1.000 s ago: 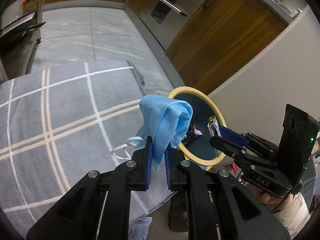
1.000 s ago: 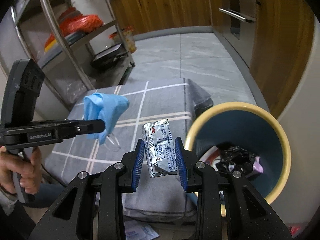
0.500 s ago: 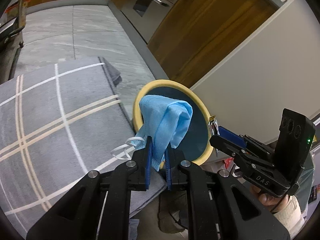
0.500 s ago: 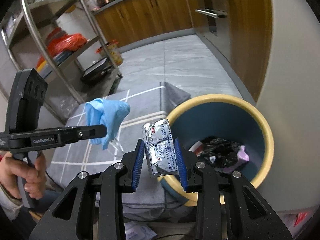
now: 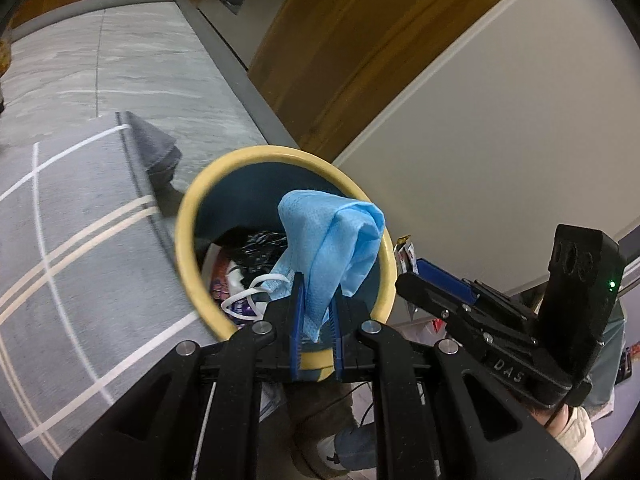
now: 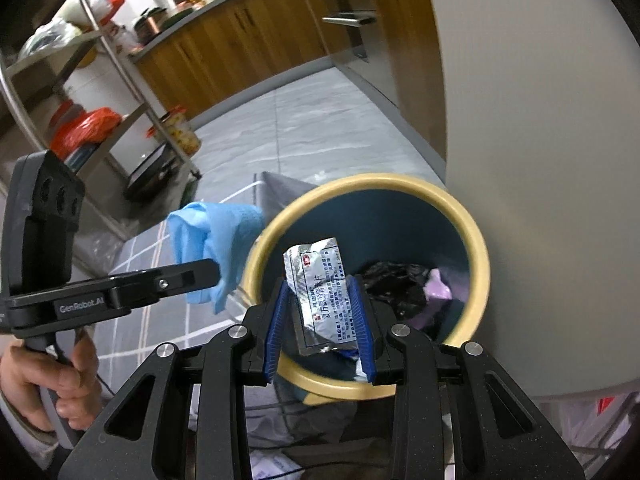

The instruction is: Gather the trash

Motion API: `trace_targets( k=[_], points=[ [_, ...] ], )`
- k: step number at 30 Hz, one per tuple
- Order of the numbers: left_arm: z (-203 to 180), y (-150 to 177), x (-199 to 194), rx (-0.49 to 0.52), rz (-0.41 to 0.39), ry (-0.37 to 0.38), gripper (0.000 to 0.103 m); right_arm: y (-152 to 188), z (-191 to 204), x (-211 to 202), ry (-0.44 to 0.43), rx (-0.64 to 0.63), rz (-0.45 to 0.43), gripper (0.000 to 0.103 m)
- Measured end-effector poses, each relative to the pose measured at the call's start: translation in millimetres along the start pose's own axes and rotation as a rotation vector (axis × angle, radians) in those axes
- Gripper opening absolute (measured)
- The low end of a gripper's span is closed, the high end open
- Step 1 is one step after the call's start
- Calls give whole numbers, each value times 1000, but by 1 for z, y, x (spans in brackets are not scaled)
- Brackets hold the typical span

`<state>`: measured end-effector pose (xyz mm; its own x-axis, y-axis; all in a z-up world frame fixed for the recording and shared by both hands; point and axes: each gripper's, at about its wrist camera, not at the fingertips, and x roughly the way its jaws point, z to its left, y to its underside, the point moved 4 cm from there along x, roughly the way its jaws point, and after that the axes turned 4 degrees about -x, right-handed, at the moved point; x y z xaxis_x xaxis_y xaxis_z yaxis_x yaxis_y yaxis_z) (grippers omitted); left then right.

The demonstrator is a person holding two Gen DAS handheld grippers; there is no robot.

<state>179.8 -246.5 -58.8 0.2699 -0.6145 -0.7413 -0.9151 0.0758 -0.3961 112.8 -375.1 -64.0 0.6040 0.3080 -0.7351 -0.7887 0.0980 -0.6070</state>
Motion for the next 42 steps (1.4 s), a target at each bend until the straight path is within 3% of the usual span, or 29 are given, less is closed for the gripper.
trace_targets(
  k=[15, 17, 22, 30, 36, 42],
  points=[
    [23, -3, 66, -92, 70, -19, 12, -2, -9, 17, 4, 34, 25, 33],
    [28, -4, 72, -105, 80, -31, 20, -3, -9, 19, 5, 35, 28, 33],
    [31, -5, 71, -114, 60, -45, 56, -2, -13, 20, 13, 47, 31, 33],
    [32, -10, 48, -90, 26, -65, 64, -3, -10, 28, 37, 29, 45, 33],
    [33, -7, 22, -76, -5, -85, 76, -1, -2, 40, 76, -20, 77, 35],
    [33, -4, 1, -70, -27, -104, 80, 2, 1, 42, 81, -32, 84, 51]
  ],
)
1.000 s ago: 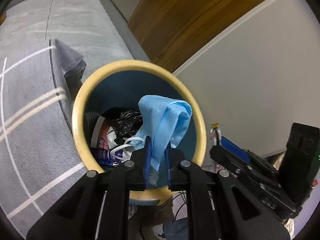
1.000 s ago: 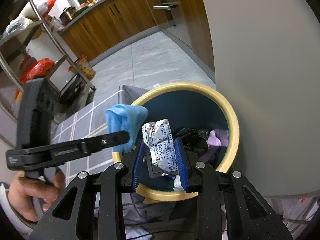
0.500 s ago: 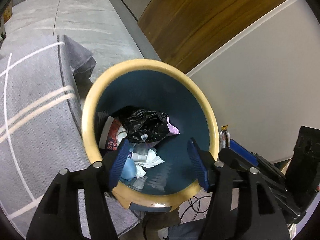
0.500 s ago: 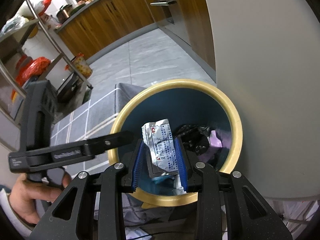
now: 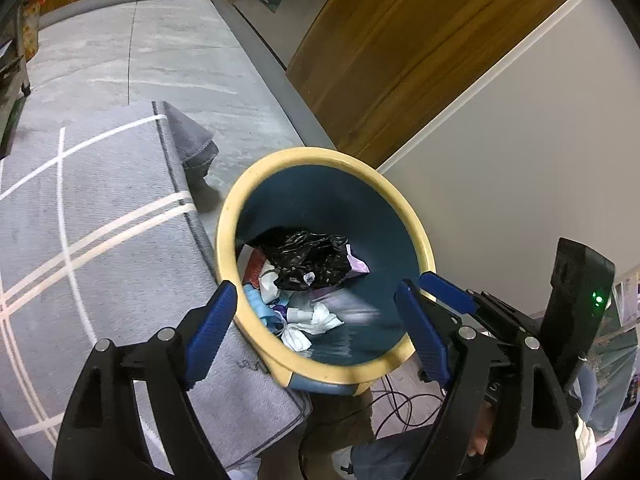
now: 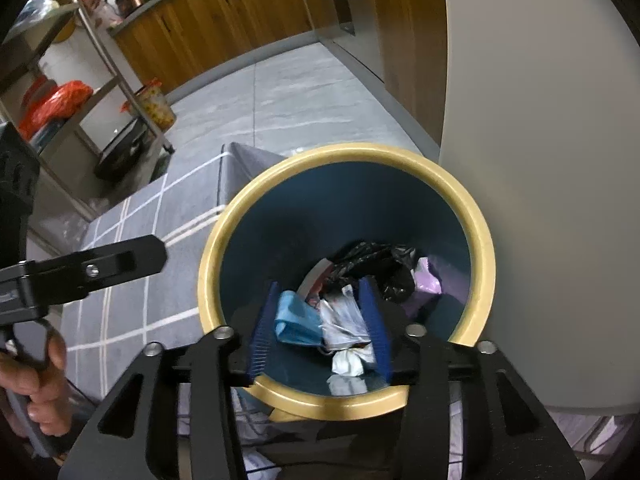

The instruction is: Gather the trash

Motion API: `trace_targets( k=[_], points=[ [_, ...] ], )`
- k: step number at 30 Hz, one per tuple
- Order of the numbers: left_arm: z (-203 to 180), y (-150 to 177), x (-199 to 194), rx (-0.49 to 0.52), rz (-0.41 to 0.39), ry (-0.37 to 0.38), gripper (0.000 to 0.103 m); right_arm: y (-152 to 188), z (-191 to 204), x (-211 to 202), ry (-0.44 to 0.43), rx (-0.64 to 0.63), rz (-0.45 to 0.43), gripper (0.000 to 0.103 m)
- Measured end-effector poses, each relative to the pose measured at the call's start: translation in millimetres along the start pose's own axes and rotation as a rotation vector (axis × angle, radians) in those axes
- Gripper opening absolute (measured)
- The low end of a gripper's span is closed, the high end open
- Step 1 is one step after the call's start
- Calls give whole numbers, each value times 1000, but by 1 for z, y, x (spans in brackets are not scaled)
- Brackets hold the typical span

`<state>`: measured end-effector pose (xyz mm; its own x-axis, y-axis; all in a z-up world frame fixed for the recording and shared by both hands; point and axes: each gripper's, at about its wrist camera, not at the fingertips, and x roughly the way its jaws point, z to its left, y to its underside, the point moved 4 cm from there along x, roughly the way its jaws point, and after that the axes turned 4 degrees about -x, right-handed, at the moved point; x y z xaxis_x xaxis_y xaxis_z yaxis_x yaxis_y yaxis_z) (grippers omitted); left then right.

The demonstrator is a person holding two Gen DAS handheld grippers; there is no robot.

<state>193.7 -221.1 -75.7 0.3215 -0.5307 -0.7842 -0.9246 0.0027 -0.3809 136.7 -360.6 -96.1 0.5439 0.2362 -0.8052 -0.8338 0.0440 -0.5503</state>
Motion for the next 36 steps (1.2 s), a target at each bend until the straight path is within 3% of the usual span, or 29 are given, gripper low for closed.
trace_targets(
  k=[9, 22, 28, 36],
  points=[
    [-7, 8, -27, 24, -36, -15, 87, 6, 2, -28, 1, -5, -45, 66],
    [-33, 38, -67, 148, -128, -133, 92, 32, 5, -90, 71, -26, -173, 87],
    [-34, 51, -91, 171, -197, -194, 96, 45, 3, -117, 105, -33, -244, 91],
    [-42, 75, -106, 204, -216, -223, 97, 60, 10, -140, 140, -39, -303, 94]
  ],
)
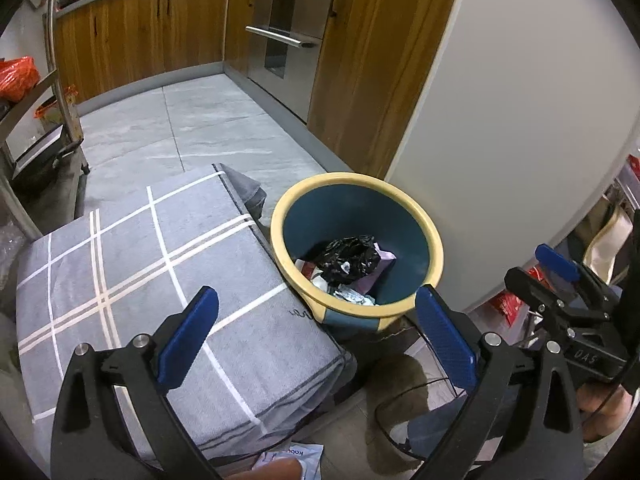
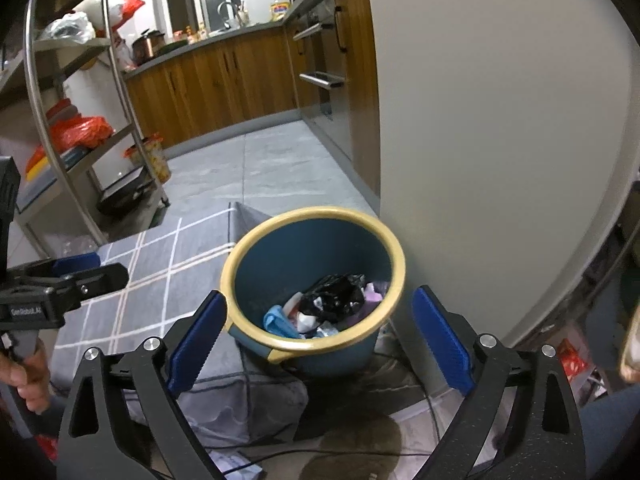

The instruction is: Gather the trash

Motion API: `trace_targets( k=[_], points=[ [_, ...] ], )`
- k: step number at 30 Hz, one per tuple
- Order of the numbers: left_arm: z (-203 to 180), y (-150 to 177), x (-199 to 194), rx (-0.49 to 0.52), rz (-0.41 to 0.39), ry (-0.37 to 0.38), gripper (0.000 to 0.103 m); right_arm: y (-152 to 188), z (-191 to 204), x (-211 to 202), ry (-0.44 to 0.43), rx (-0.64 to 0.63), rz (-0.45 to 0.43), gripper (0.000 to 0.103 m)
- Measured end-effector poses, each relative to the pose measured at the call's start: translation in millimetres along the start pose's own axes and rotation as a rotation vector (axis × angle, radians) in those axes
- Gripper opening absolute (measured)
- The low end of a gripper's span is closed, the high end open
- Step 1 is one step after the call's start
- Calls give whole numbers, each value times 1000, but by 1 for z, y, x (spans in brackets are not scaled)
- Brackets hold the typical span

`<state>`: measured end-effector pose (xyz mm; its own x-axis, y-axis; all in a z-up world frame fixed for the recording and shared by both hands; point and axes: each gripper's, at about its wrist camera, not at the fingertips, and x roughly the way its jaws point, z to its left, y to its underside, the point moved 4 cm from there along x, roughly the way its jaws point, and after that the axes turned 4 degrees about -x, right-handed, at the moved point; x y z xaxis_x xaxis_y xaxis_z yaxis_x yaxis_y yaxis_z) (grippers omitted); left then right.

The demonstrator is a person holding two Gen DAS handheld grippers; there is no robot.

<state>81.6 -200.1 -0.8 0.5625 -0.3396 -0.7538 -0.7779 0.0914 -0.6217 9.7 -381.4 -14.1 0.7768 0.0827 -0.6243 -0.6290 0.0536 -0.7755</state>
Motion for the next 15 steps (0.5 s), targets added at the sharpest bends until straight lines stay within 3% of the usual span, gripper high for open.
trace_targets(
  k=[15],
  points=[
    [-21, 12, -11, 52, -21, 29, 97, 10, 1, -23, 15, -4, -56, 96]
  ],
)
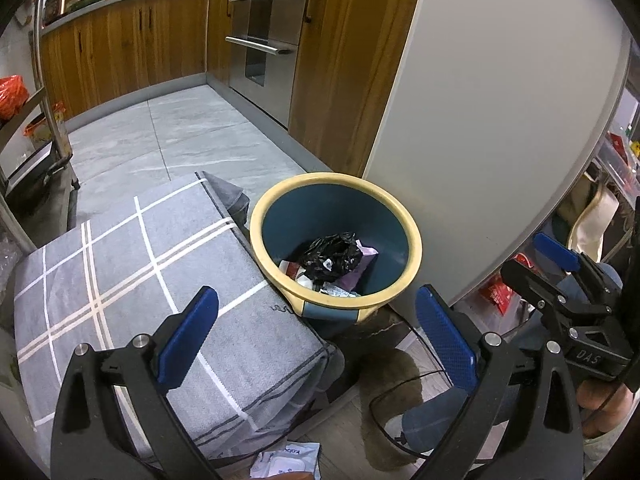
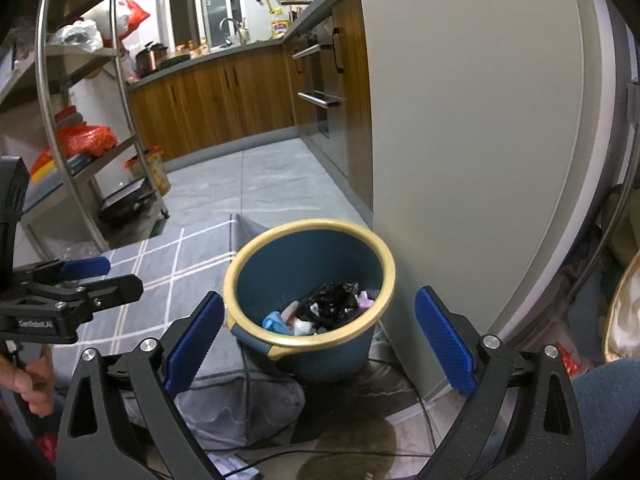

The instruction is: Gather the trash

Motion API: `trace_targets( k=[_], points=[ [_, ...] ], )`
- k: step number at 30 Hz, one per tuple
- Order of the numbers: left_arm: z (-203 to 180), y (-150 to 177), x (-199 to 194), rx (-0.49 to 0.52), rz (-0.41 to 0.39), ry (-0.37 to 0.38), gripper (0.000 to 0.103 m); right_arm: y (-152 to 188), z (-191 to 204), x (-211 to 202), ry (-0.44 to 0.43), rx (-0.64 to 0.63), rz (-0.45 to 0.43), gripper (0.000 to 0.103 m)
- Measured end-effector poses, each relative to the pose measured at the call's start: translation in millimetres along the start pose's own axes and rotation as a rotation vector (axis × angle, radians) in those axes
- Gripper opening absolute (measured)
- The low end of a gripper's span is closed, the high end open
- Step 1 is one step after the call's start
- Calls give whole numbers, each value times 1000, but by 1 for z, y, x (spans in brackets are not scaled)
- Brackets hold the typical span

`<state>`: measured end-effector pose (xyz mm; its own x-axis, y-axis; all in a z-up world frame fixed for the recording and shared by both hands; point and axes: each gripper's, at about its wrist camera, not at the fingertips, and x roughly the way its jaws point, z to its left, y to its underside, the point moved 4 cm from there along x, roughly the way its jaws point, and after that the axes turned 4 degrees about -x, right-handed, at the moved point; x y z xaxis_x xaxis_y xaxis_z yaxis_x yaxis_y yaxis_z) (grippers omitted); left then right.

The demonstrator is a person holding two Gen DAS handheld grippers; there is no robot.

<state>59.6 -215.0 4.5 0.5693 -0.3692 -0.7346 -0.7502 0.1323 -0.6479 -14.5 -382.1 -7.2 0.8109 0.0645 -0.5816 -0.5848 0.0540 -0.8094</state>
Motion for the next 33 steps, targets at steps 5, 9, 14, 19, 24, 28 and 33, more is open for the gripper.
trace_targets(
  k=[5, 9, 14, 19, 24, 28, 33],
  points=[
    [0, 1, 0, 2, 2, 1, 97, 0, 0, 1, -6, 0, 3, 96],
    [1, 0, 1, 0, 2, -1, 97, 1, 2, 0, -10, -4, 7, 96],
    [2, 0, 1, -1, 3, -3, 97, 0, 5, 1, -10, -11, 11, 96],
    [3, 0, 2, 5, 8, -4, 97, 0, 6, 1, -11, -10, 12, 96],
    [3, 1, 1, 5, 6, -3, 97, 0, 7, 1, -12, -10, 12, 96],
    [3, 0, 1, 6, 8, 0, 97, 0, 6, 0, -10, -10, 10, 96],
    [3, 0, 2, 7, 9, 0, 97, 0, 7, 0, -11, -10, 11, 96]
  ],
)
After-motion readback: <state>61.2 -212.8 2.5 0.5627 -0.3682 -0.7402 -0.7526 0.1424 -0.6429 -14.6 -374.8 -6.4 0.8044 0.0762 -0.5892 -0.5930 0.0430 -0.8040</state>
